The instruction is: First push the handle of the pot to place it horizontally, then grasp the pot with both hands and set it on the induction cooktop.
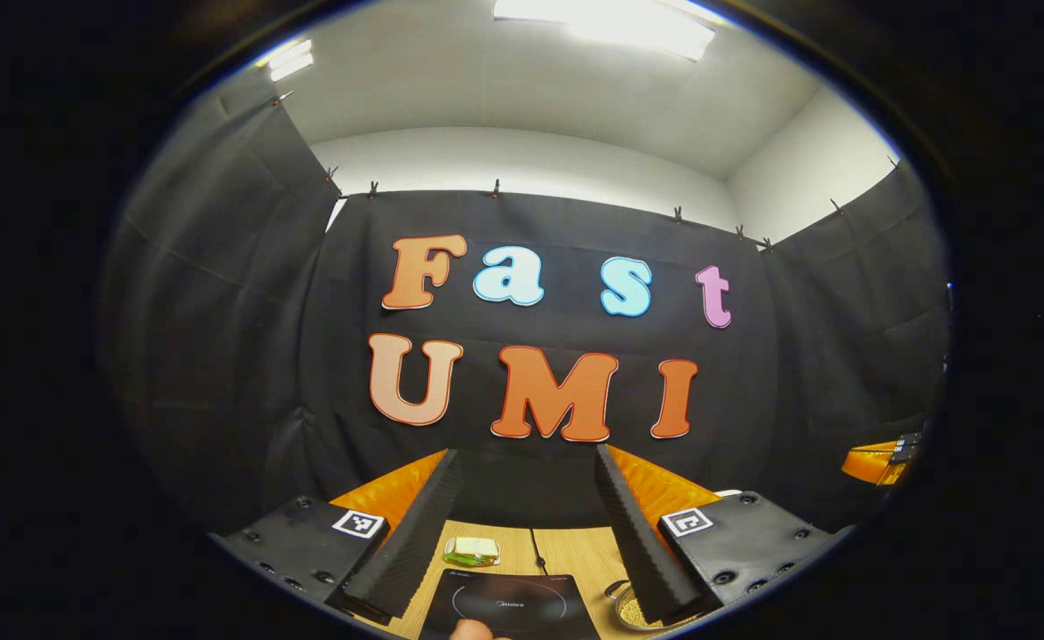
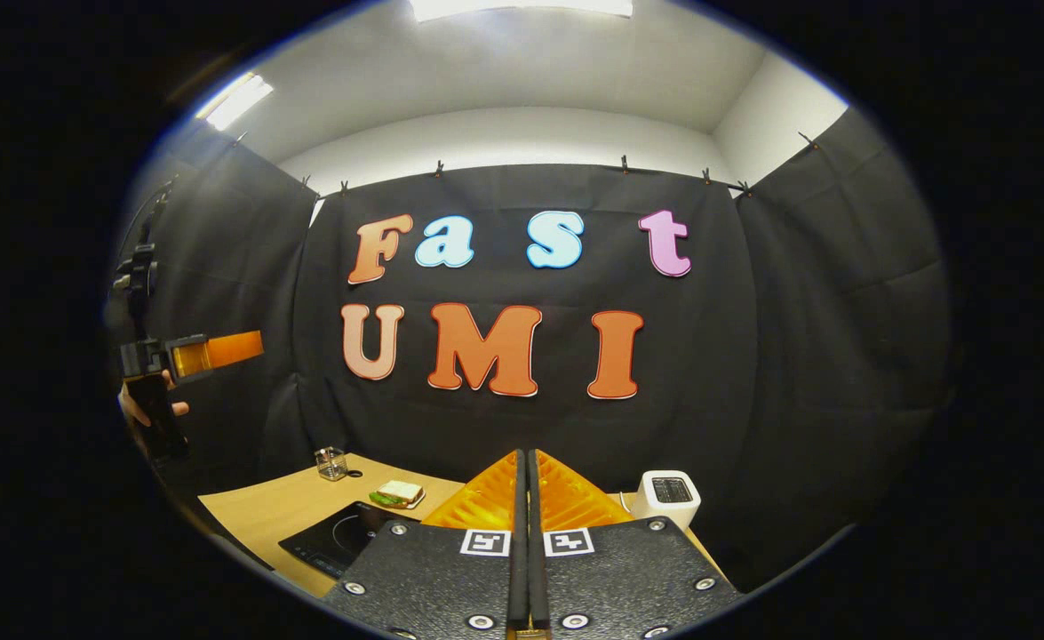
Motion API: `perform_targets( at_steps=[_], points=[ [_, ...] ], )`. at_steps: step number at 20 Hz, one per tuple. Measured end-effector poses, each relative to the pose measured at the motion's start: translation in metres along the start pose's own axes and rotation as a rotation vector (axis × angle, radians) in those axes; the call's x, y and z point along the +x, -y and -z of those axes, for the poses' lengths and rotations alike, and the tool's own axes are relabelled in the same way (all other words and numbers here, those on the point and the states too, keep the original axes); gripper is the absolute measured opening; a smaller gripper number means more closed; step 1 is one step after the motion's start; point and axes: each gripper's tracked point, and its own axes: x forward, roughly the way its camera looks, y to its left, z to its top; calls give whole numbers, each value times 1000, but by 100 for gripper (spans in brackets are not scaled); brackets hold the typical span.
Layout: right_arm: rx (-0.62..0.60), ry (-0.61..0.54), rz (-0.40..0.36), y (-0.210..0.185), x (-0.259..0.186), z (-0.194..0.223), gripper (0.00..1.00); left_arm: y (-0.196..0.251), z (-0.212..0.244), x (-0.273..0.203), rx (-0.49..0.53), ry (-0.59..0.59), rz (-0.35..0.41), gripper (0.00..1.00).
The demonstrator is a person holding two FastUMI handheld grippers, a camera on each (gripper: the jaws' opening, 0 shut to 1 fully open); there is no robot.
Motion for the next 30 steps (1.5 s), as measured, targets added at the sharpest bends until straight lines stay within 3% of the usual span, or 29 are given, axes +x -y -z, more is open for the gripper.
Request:
perform_targets(
  at_steps=[7,8,11,19,30],
  points=[
    [-12,-58,-48,-17,-9,39,0,1,-1,-5,3,-1,-6,99],
    [-11,-69,-55,-20,-10,47,4,3,-2,-6,1,2,-1,99],
    [7,-109,-76,-23,-15,70,0,4,-6,-10,6,11,5,99],
    [45,-212,-71,-18,-26,129,0,7,-3,-17,5,12,15,99],
    [125,-421,-37,1,-46,249,0,-1,17,-11,13,-23,-18,99]
  ],
)
